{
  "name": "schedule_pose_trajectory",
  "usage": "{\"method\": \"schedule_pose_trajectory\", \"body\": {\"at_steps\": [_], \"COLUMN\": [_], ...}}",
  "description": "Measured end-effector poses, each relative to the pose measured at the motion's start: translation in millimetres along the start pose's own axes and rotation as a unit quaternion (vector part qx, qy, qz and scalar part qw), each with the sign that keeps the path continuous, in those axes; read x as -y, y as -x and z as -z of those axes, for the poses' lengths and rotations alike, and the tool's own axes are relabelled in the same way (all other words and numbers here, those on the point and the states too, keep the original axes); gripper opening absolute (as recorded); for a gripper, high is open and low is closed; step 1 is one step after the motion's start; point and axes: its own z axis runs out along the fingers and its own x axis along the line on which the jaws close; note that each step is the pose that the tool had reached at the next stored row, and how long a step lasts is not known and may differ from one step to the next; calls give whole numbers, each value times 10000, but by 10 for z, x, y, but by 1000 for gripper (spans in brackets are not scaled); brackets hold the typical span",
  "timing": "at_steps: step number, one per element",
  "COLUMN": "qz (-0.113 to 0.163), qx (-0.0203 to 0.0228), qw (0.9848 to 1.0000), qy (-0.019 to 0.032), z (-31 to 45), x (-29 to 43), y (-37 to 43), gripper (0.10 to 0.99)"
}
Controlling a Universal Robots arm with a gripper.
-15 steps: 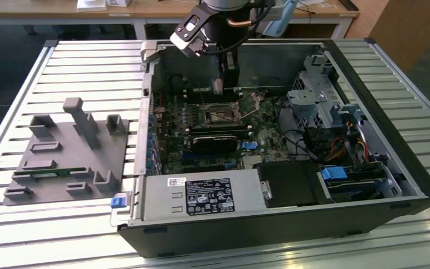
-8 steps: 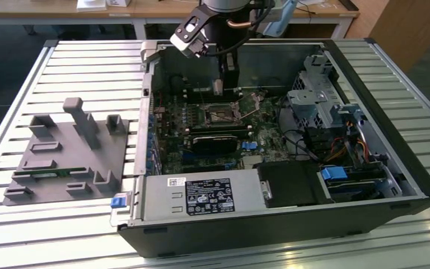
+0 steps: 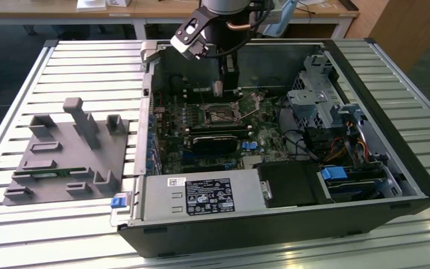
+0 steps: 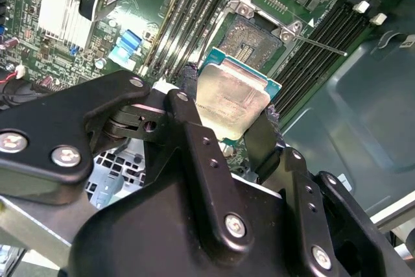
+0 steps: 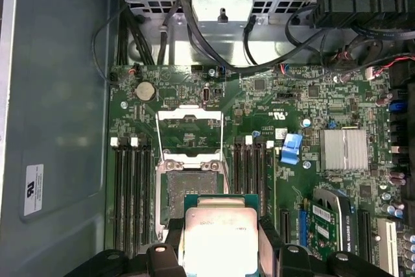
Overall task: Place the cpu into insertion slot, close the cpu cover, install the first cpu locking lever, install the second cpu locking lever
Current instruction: 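Place the cpu into insertion slot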
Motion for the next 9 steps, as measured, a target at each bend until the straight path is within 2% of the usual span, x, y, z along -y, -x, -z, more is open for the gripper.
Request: {"method": "schedule_pose_trajectory", "body": {"at_steps": [9], "qz": [0], "qx": [-1], "qw": [10000], "qy": [0], "z": [-57], "x": [16], "y": [1], "gripper": [537]}}
